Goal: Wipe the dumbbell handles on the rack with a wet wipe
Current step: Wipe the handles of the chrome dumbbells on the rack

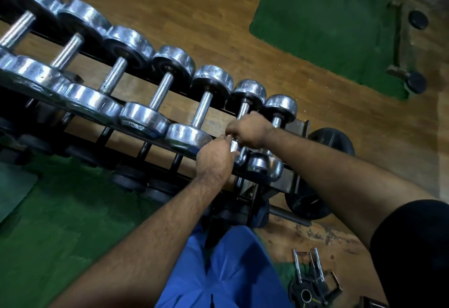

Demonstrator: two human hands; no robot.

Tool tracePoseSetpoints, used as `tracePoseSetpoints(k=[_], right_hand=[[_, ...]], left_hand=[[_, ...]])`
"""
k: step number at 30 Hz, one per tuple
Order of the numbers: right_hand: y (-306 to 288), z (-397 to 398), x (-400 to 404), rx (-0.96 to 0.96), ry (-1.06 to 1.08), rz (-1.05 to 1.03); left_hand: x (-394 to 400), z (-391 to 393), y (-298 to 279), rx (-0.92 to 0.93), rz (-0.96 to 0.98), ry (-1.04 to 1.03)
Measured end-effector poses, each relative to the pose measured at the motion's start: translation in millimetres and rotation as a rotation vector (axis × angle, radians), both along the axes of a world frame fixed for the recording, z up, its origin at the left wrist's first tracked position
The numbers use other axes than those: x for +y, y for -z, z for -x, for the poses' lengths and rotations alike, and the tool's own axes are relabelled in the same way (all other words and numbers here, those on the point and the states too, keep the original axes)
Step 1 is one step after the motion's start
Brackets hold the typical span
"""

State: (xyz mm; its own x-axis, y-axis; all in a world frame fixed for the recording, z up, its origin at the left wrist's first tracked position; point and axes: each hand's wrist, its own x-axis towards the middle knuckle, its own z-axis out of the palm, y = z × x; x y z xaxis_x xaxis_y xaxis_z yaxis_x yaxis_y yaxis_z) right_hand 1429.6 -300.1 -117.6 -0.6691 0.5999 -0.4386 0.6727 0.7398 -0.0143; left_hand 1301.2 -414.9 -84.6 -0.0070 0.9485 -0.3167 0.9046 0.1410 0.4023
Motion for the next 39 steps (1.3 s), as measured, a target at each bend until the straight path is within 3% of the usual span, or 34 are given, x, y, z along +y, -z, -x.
tracePoseSetpoints(k=[3, 6, 11, 15, 20, 24, 36, 39], right_hand=[[0.7, -9.9, -3.3, 0.116, 0.099, 0.083], [-0.6, -8.5, 9.6, 0.114, 0.274, -0.026], [3.2, -11.7, -16.4, 0.142, 0.162, 0.059], [0.2, -12.4, 0.8, 0.102, 0.361, -0.087], [-0.3, -24.3, -9.6, 0.127, 0.206, 0.004], [-0.6, -25.0, 3.3, 0.139, 0.362, -0.048], [12.7, -27.0, 4.7, 0.262, 0.347, -0.038], [11.4, -30.9, 6.3, 0.326, 0.509, -0.055]], left_hand=[[1.5, 2.8, -2.8, -0.028, 0.0, -0.013], [3.9, 4.1, -0.9, -0.068, 0.022, -0.035], [14.3, 4.0, -4.3, -0.002, 0.088, -0.021], [20.8, 2.5, -5.9, 0.042, 0.113, -0.003], [24.6, 2.1, -5.3, 0.068, 0.122, 0.024], [25.1, -3.6, -8.5, 0.127, 0.125, 0.051], [33.5, -4.7, -9.9, 0.089, 0.203, 0.056], [34.7, -3.0, -7.8, 0.06, 0.21, 0.039]])
